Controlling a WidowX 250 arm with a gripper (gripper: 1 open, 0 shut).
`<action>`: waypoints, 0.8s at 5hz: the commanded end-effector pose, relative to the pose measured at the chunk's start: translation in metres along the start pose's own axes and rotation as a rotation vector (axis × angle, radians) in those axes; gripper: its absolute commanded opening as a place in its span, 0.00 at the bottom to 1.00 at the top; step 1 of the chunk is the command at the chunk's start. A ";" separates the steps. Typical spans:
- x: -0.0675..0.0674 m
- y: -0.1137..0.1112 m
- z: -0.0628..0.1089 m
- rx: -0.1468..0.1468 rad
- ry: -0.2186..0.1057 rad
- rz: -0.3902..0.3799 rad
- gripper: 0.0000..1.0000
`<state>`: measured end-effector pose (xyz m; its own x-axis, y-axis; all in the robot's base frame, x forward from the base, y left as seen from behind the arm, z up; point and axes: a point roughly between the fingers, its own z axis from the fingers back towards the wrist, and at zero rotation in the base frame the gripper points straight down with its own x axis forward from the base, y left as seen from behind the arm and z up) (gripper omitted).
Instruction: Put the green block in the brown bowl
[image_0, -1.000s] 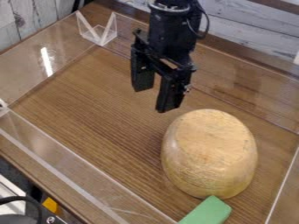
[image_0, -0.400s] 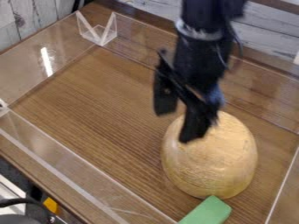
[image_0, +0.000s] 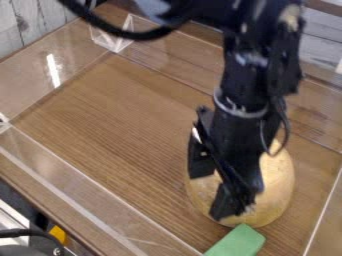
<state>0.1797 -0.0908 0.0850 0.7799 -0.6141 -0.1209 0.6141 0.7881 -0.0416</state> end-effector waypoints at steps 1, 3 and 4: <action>0.004 -0.006 0.000 0.021 -0.046 -0.012 0.00; 0.020 -0.005 -0.015 0.031 -0.066 0.024 1.00; 0.025 -0.013 -0.025 0.029 -0.071 0.037 1.00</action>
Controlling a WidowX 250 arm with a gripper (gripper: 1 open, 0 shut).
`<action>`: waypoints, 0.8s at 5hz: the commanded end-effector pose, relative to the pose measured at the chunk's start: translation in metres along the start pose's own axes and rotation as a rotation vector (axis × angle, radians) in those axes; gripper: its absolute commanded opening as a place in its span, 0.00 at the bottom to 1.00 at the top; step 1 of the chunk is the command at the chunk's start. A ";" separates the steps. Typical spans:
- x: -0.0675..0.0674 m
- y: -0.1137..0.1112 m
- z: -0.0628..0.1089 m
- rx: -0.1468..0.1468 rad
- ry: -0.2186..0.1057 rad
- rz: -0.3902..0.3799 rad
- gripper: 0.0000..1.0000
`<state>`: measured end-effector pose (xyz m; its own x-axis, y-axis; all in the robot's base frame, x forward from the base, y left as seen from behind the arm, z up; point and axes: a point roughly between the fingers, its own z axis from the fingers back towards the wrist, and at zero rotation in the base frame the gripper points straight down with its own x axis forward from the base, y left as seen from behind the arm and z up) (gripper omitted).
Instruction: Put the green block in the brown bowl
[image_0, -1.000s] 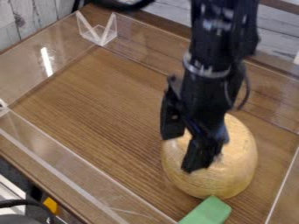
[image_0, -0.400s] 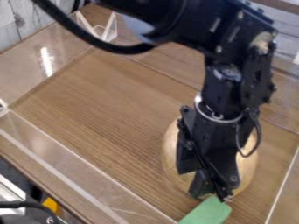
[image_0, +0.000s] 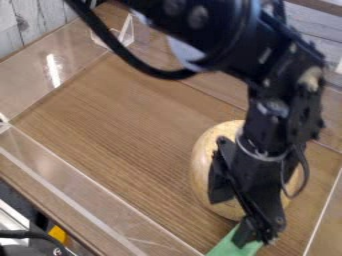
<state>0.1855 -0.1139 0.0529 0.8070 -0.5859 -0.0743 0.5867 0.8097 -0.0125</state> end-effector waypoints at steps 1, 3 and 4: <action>0.008 -0.008 -0.008 0.006 -0.034 0.020 1.00; 0.005 -0.008 -0.012 -0.003 -0.043 0.071 1.00; 0.017 -0.015 -0.008 -0.010 -0.042 0.101 1.00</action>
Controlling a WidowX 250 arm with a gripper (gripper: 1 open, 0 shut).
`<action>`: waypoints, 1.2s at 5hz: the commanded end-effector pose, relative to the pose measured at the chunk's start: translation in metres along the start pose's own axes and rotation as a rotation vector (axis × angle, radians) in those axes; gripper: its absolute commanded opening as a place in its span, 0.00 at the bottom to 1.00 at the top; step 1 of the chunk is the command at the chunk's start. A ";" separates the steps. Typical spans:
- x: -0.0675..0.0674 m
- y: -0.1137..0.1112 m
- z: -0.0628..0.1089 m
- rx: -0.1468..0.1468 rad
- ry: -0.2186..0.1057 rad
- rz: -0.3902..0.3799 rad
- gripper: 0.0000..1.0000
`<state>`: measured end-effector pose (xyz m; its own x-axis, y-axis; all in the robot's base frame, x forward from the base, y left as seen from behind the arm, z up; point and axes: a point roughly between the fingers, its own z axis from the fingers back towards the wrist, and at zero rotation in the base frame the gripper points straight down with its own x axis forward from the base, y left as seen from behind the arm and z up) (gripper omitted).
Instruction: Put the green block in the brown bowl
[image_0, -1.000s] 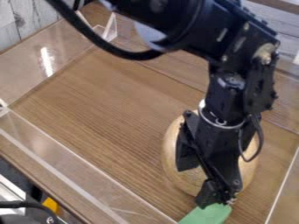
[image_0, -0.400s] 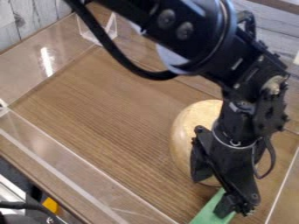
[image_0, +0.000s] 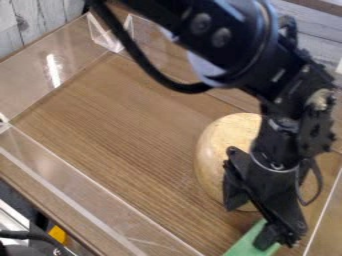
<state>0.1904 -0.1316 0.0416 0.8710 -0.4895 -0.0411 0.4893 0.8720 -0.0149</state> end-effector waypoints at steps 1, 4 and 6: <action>0.010 -0.011 0.005 -0.002 -0.015 0.005 1.00; 0.008 -0.018 0.020 -0.010 -0.005 0.001 0.00; 0.001 -0.009 0.025 -0.012 0.001 0.043 0.00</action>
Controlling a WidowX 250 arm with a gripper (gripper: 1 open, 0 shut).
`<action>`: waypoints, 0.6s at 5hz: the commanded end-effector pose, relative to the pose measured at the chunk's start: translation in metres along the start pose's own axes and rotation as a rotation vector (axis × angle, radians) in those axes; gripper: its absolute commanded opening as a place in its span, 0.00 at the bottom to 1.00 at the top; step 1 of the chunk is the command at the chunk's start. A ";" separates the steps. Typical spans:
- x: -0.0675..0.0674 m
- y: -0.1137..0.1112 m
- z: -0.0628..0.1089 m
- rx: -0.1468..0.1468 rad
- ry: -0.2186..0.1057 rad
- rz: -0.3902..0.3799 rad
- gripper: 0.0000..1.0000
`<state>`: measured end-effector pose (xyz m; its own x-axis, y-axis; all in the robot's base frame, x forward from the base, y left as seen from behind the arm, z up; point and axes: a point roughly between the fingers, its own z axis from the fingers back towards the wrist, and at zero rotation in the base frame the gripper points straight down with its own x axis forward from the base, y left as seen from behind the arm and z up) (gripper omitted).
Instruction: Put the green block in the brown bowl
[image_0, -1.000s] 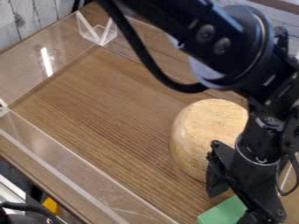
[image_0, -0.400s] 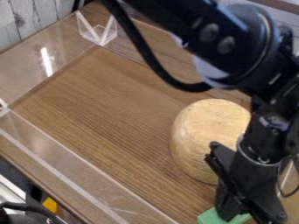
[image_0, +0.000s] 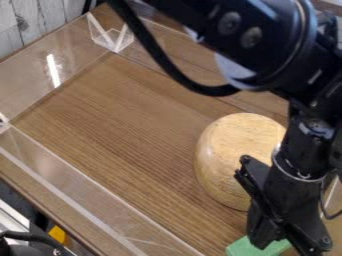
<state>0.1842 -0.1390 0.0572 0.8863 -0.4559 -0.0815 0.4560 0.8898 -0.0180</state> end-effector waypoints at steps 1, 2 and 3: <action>0.000 0.006 0.012 -0.010 -0.037 0.026 0.00; 0.005 0.004 0.014 -0.014 -0.038 0.093 0.00; 0.010 0.002 0.014 -0.018 -0.039 0.157 0.00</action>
<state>0.1890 -0.1376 0.0624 0.9450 -0.3175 -0.0790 0.3173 0.9482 -0.0157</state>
